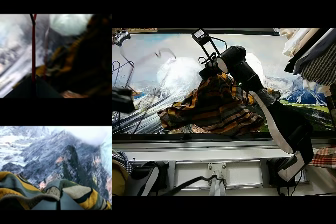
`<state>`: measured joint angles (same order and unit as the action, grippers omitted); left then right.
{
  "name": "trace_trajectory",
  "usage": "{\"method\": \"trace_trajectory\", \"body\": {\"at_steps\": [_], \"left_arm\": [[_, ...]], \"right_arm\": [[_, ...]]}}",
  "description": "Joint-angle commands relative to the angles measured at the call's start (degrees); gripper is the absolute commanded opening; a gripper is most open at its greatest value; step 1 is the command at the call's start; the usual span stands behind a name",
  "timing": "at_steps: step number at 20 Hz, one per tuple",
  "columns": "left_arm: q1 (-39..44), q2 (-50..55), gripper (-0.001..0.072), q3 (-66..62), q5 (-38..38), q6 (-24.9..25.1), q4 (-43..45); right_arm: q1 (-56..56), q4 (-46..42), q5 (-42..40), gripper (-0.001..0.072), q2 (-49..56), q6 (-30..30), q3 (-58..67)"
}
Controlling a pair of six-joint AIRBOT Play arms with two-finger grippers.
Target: Fold the clothes and pants, and hang the long-sleeved shirts on hangers.
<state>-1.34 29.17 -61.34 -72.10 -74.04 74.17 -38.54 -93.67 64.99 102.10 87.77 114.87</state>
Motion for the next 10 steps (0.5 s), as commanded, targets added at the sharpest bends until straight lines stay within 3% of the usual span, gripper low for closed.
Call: {"method": "trace_trajectory", "body": {"at_steps": [1, 10], "left_arm": [[1.7, -3.9, 0.0011, 3.7, -6.3, 1.9, -8.1], [1.6, -3.8, 0.001, 7.9, 2.3, 7.6, -22.4]], "right_arm": [[0.0, 0.0, 0.2, 0.0018, 0.0, 0.0, 0.0], [0.0, 0.0, 0.4, 0.0017, -0.1, 0.0, 0.0]]}}
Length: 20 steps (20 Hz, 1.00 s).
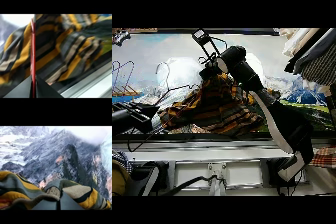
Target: Fold the clothes and pants, and hang the long-sleeved shirts on hangers.
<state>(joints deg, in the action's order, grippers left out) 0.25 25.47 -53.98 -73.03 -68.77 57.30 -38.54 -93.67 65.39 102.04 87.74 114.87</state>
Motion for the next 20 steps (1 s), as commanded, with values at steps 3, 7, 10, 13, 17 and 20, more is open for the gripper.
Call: {"method": "trace_trajectory", "body": {"at_steps": [3, 7, 10, 13, 17, 20], "left_arm": [[0.0, 0.1, 0.0011, 0.7, 4.9, 2.4, -5.9], [0.0, -1.5, 0.001, 0.7, 4.7, 2.3, -10.0], [0.0, -1.8, 0.001, 0.7, 4.7, 2.3, -9.8], [0.0, -0.8, 0.001, 1.5, 5.2, 2.4, -9.7], [0.0, -0.8, 0.001, 6.1, 13.2, 2.4, -12.7], [0.0, -0.8, 0.001, 10.3, 16.8, 2.4, -15.5]], "right_arm": [[0.0, 0.0, 0.2, 0.0017, 0.0, 0.0, 0.0], [0.0, -0.2, 0.2, 0.0017, 0.0, -0.2, 0.0], [0.0, -0.2, 0.2, 0.0017, 0.0, -0.2, 0.0], [0.0, -0.1, 0.2, 0.0017, 0.0, -0.2, 0.0], [0.0, -0.1, 0.9, 0.0017, 0.0, -0.2, 0.0], [0.0, -0.1, 1.6, 0.0016, 0.0, -0.2, 0.0]]}}
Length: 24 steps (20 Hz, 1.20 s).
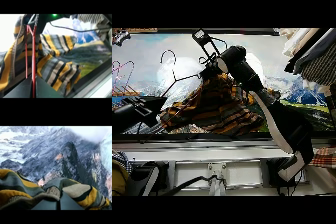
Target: Fold the clothes and pants, and hang the long-sleeved shirts on hangers.
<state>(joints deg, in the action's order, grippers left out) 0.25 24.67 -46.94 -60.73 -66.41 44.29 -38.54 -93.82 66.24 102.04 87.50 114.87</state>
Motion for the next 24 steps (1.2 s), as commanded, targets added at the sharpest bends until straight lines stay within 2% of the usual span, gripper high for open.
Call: {"method": "trace_trajectory", "body": {"at_steps": [1, 4, 6, 10, 13, 16, 19, 24], "left_arm": [[0.0, 0.0, 0.001, 4.2, 6.0, 0.6, -2.4], [0.0, 0.2, 0.0009, 6.2, 12.1, 1.4, -2.7], [0.0, 1.6, 0.0009, 7.6, 12.7, 1.6, -5.6], [0.0, 5.5, 0.0009, 10.8, 8.5, 9.4, -22.3], [0.0, 6.9, 0.0009, 11.0, 4.2, 9.4, -24.0], [0.0, 7.0, 0.0009, 11.0, 2.6, 6.3, -25.1], [0.0, 7.4, 0.0009, 11.0, 0.1, 6.4, -28.3], [-0.1, 9.9, 0.0009, 10.9, -3.6, 4.9, -28.6]], "right_arm": [[0.0, 0.0, 0.9, 0.0016, 0.0, 0.0, 0.0], [0.0, 0.0, 1.4, 0.0015, 0.0, -0.2, 0.0], [0.0, 0.1, 1.3, 0.0015, 0.0, -0.2, 0.0], [0.0, -1.0, 0.8, 0.0015, 0.0, -0.2, 0.0], [0.0, -2.6, -1.2, 0.0015, 0.0, -0.3, 0.0], [0.8, -2.8, -4.5, 0.0016, 0.0, -0.2, 0.0], [1.9, -2.9, -4.7, 0.0017, 0.0, -0.2, 0.0], [4.3, -2.6, -4.6, 0.0017, 0.0, -0.2, 0.0]]}}
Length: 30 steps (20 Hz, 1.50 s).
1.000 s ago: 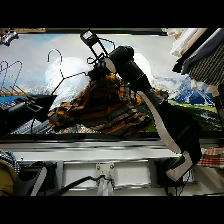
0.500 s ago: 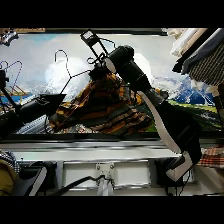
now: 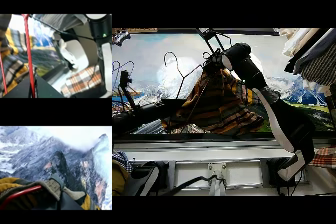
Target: Fold the clothes and pants, and hang the long-sleeved shirts on hangers.
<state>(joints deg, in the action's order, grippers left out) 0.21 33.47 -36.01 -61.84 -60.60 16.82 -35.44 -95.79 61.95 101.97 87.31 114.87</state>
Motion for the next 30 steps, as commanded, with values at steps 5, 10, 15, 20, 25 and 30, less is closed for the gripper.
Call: {"method": "trace_trajectory", "body": {"at_steps": [5, 10, 15, 20, 25, 30], "left_arm": [[-1.6, 1.8, 0.001, 0.0, 0.0, -0.9, -0.6], [-5.4, 6.3, 0.0009, 0.0, 8.9, 2.1, -1.2], [-5.3, 7.3, 0.001, 0.0, 18.8, 10.8, -9.8], [-5.4, 7.9, 0.001, -0.5, 12.9, 13.2, -6.6], [-5.4, 7.9, 0.001, -0.5, 6.5, 9.6, 3.7], [-5.4, 7.9, 0.001, -0.5, 6.2, 9.7, 3.3]], "right_arm": [[1.4, 0.3, 0.0, 0.0016, 0.0, 0.0, 0.0], [1.3, 3.2, 0.0, 0.0016, 0.0, 0.0, 0.0], [1.0, 5.2, 1.5, 0.0015, 0.0, -0.2, 0.0], [0.6, 4.4, 1.2, 0.0016, 0.0, -1.2, 0.0], [0.9, 2.6, 0.3, 0.0016, 0.0, -1.1, 0.0], [0.9, 2.6, -0.3, 0.0016, 0.1, -1.0, 0.0]]}}
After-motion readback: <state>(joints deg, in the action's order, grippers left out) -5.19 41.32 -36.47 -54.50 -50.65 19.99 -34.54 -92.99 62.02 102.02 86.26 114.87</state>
